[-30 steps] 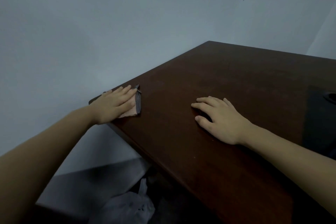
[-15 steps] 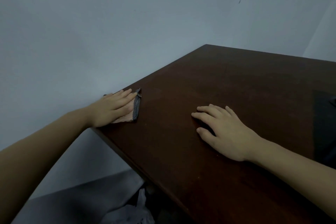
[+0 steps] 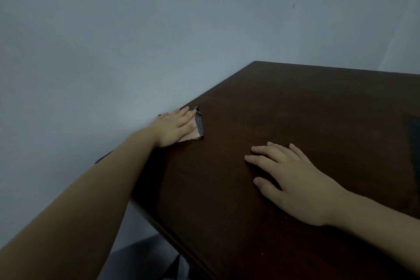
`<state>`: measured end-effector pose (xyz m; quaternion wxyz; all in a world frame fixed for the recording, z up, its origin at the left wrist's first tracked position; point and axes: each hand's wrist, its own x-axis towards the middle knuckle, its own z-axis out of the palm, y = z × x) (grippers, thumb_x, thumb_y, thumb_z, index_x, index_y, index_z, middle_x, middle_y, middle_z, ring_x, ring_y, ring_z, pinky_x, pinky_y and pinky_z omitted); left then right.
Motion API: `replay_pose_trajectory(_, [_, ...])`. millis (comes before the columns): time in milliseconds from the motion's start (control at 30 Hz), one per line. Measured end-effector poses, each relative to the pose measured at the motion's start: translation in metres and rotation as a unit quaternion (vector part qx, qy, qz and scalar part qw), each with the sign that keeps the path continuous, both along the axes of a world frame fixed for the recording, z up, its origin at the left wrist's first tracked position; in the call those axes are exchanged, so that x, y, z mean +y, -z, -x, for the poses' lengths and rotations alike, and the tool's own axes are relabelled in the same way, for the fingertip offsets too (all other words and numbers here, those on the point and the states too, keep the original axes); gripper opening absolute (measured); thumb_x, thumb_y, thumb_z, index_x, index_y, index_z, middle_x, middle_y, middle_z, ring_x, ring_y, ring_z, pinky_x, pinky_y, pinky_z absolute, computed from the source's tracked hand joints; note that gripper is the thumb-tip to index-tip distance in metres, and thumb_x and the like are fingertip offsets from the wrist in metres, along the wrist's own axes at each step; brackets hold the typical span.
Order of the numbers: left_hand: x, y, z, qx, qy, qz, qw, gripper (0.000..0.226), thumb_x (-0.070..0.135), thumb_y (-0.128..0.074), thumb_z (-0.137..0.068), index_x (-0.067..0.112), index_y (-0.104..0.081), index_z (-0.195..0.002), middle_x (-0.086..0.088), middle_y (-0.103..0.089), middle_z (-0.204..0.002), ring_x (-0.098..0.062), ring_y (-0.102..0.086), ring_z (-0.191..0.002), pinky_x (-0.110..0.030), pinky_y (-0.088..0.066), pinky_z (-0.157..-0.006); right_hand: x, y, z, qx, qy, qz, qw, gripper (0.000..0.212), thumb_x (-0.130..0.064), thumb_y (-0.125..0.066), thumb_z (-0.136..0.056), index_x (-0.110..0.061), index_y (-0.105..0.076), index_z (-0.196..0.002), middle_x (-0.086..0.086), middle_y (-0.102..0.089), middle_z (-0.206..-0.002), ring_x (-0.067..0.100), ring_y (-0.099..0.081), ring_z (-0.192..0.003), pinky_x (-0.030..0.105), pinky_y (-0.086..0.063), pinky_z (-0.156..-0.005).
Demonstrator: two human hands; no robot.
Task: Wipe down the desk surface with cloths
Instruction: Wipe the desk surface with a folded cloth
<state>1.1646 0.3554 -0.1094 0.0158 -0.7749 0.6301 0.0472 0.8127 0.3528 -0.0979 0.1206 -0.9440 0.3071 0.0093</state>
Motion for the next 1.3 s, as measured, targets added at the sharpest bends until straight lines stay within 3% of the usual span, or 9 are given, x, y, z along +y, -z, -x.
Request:
replay_pose_trajectory(233, [-0.003, -0.004, 0.033, 0.005, 0.003, -0.010, 1.000, 0.061, 0.055, -0.017, -0.107, 0.033, -0.001, -0.162, 0.005, 0.005, -0.170, -0.018, 0.003, -0.156, -0.041, 0.001, -0.125, 0.002, -0.002, 0.001, -0.005, 0.004, -0.005, 1.000, 0.055, -0.054, -0.034, -0.105, -0.045, -0.020, -0.158, -0.021, -0.009, -0.167, 0.010, 0.005, -0.155, 0.055, 0.008, -0.125])
replay_pose_trajectory(367, [0.006, -0.007, 0.060, 0.014, 0.027, -0.014, 0.999, 0.062, 0.055, -0.016, -0.106, 0.034, 0.000, -0.162, 0.005, 0.006, -0.170, -0.018, 0.005, -0.156, -0.041, 0.004, -0.123, 0.002, -0.009, 0.004, -0.048, 0.026, -0.010, 0.998, 0.052, -0.053, -0.038, -0.104, -0.045, -0.030, -0.155, -0.024, -0.019, -0.164, 0.010, 0.001, -0.156, 0.064, 0.018, -0.118])
replay_pose_trajectory(500, [0.021, -0.009, 0.092, 0.014, 0.058, -0.023, 0.998, 0.062, 0.056, -0.015, -0.106, 0.034, 0.002, -0.162, 0.007, 0.009, -0.169, -0.016, 0.007, -0.156, -0.039, 0.006, -0.123, -0.002, -0.018, 0.023, -0.077, 0.061, 0.019, 0.995, 0.048, -0.049, -0.039, -0.105, -0.042, -0.037, -0.152, -0.022, -0.027, -0.162, 0.011, -0.007, -0.156, 0.067, 0.016, -0.118])
replay_pose_trajectory(800, [0.042, -0.007, 0.190, 0.024, 0.131, -0.025, 0.991, 0.063, 0.058, -0.013, -0.105, 0.036, 0.004, -0.161, 0.008, 0.011, -0.169, -0.014, 0.011, -0.155, -0.037, 0.009, -0.122, -0.009, -0.020, 0.114, -0.087, 0.155, 0.021, 0.984, 0.042, -0.042, -0.044, -0.106, -0.037, -0.046, -0.148, -0.015, -0.036, -0.160, 0.014, -0.017, -0.154, 0.066, 0.006, -0.121])
replay_pose_trajectory(1300, [0.061, -0.005, 0.404, 0.042, 0.252, -0.026, 0.966, 0.063, 0.059, -0.018, -0.105, 0.038, 0.006, -0.160, 0.014, 0.016, -0.167, -0.007, 0.016, -0.153, -0.035, 0.012, -0.123, 0.027, -0.010, 0.291, -0.080, 0.227, 0.059, 0.969, 0.042, -0.040, -0.044, -0.105, -0.036, -0.047, -0.147, -0.017, -0.036, -0.159, 0.014, -0.013, -0.155, 0.066, 0.008, -0.118])
